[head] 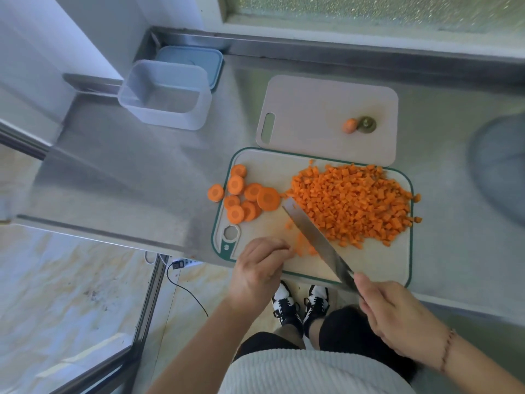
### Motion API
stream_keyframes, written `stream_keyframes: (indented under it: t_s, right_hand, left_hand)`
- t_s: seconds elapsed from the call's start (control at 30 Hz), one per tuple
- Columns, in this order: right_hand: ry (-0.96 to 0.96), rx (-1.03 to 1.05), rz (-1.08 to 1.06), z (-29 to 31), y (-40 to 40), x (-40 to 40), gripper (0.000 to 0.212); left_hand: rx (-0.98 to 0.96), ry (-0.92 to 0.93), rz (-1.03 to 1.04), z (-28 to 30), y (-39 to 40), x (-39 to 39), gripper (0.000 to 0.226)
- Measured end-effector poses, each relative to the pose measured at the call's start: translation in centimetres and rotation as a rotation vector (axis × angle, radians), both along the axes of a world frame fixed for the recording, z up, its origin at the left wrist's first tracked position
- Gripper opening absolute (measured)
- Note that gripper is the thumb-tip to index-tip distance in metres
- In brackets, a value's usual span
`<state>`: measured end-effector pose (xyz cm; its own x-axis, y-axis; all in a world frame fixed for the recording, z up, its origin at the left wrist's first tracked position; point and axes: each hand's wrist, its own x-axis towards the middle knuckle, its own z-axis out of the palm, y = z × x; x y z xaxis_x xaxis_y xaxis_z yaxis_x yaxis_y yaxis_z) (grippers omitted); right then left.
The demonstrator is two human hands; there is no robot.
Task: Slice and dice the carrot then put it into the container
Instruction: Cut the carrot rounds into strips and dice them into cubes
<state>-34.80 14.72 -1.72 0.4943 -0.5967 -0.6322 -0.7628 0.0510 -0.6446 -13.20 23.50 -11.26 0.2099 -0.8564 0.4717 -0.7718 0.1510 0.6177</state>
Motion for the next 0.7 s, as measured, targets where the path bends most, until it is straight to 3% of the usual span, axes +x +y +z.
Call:
stream_keyframes:
  t_s: [0.17,0.3,0.43,0.57,0.7]
  right_hand:
    - [0.035,0.123,0.139,0.3,-0.1,-0.5,0.062]
    - [0.08,0.224,0.154,0.5,-1.2,0.3,0.06]
    - [0.091,0.295,0.01,0.7,-3.1,0.5,0.06]
    - [0.096,0.266,-0.04,0.3,-4.9,0.8,0.067]
    - [0.05,0.313,-0.064,0.6,-4.8,0.8,0.065]
  left_hand:
    - [0.014,-0.11,0.148,2.1,-3.1,5.3,0.018]
    - [0.185,-0.296,0.047,2.7,-6.2,7.9,0.029]
    - [0.402,-0.44,-0.043,2.5,-7.5,9.1,0.043]
    - [0.313,-0.53,-0.097,2.5,-8.0,9.3,0.04]
    - [0.136,-0.353,0.021,2.5,-7.6,8.7,0.015]
